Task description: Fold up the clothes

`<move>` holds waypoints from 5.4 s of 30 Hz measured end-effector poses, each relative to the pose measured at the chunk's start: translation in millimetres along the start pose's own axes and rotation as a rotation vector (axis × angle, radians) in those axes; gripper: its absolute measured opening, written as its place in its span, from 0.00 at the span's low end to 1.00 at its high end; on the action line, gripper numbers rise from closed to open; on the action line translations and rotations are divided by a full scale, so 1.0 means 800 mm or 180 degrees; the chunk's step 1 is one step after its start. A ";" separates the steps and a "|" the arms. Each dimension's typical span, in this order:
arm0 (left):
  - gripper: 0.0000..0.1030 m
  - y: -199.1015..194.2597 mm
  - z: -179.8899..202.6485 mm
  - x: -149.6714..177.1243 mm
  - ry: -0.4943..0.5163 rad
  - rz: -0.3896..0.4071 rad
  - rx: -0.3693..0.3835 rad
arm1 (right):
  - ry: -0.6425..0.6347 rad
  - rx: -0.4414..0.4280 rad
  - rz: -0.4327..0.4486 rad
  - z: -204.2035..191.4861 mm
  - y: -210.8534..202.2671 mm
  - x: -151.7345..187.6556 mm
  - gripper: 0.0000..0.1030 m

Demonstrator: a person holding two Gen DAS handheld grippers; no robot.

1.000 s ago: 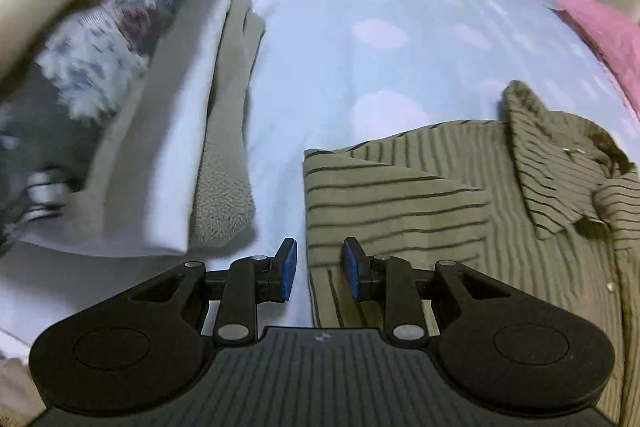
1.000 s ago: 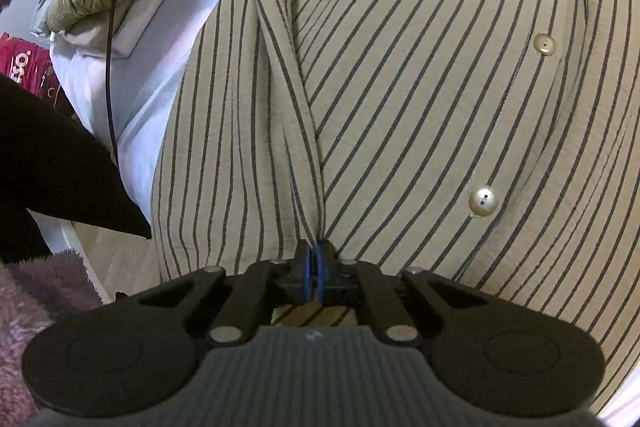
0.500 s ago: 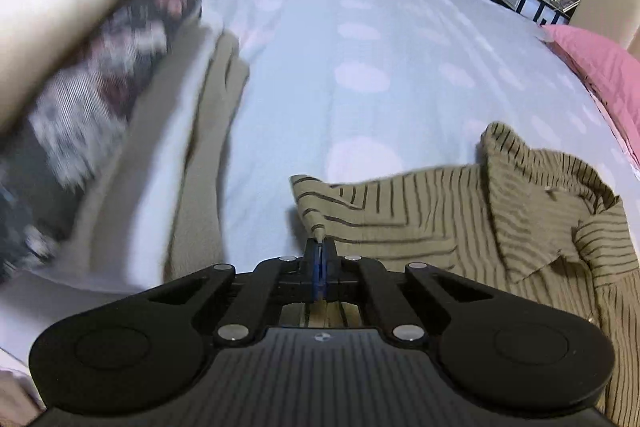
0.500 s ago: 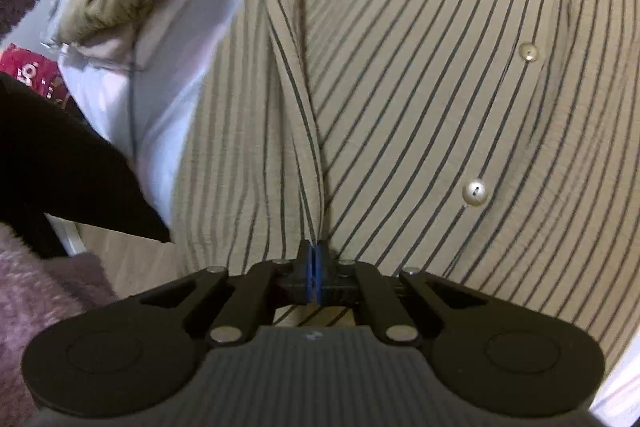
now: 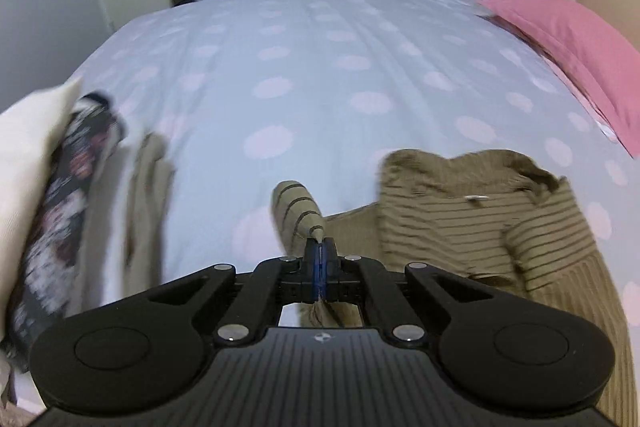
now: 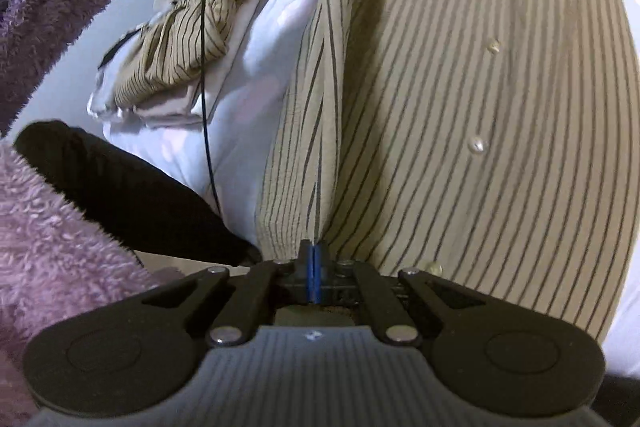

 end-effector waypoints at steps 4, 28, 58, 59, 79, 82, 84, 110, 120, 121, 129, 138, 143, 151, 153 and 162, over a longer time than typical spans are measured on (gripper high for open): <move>0.00 0.007 0.068 0.009 0.0302 -0.0035 0.0076 | 0.0132 -0.0008 0.0064 0.006 -0.013 0.011 0.01; 0.01 0.126 0.228 0.086 0.0764 -0.0603 0.0335 | 0.0694 -0.0095 -0.0364 0.075 0.002 0.053 0.01; 0.39 -0.193 -0.012 0.328 0.0418 -0.1026 0.0985 | 0.0302 -0.0090 -0.0558 0.028 0.019 0.075 0.05; 0.39 -0.200 -0.011 0.341 0.0446 -0.1097 0.1006 | 0.0240 -0.0070 -0.0506 0.023 0.017 0.072 0.05; 0.20 -0.163 0.045 0.505 0.1532 -0.2193 0.1165 | -0.0011 0.0199 -0.0753 -0.005 0.142 0.056 0.02; 0.19 -0.140 0.044 0.516 0.1584 -0.2399 0.0980 | 0.0089 0.0190 -0.0964 0.003 0.158 0.066 0.03; 0.18 -0.136 0.043 0.516 0.1590 -0.2489 0.0930 | 0.0154 0.0133 -0.1081 0.007 0.163 0.069 0.06; 0.45 -0.186 0.006 0.419 0.0413 -0.1764 0.0920 | 0.0449 0.1162 -0.0749 0.142 -0.035 0.057 0.45; 0.08 -0.170 0.016 0.430 0.0388 -0.1722 0.0842 | 0.0244 0.1172 -0.0752 0.141 -0.014 0.058 0.15; 0.03 -0.172 0.012 0.429 0.0336 -0.1736 0.0863 | 0.0235 0.1189 -0.0730 0.140 -0.016 0.058 0.12; 0.00 -0.193 -0.023 0.420 0.0215 -0.1806 0.0835 | 0.0379 0.1241 -0.0634 0.150 -0.031 0.061 0.02; 0.24 -0.194 -0.031 0.428 0.0221 -0.1945 0.0862 | 0.0389 0.1004 -0.0848 0.171 -0.021 0.056 0.33; 0.43 -0.185 -0.010 0.446 0.0424 -0.2070 0.0802 | 0.0253 0.0958 -0.1081 0.172 0.000 0.056 0.34; 0.01 -0.185 0.014 0.453 0.0666 -0.1910 0.0758 | 0.0342 0.0876 -0.1021 0.185 0.001 0.049 0.06; 0.00 -0.187 0.015 0.448 0.0688 -0.1943 0.0825 | 0.0291 0.0880 -0.0984 0.183 -0.006 0.045 0.04; 0.00 -0.236 0.000 0.400 0.0793 -0.1798 0.1516 | -0.0157 0.0541 -0.0525 0.171 -0.113 0.059 0.04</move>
Point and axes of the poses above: each gripper's, at about its wrist camera, not at the fingertips, and y roughly the way its jaws point, z to its right, x to its underside, the point moved 1 cm from there along y, roughly the way its jaws point, and after that the axes turned 12 degrees about -y, right-handed, at the moved point
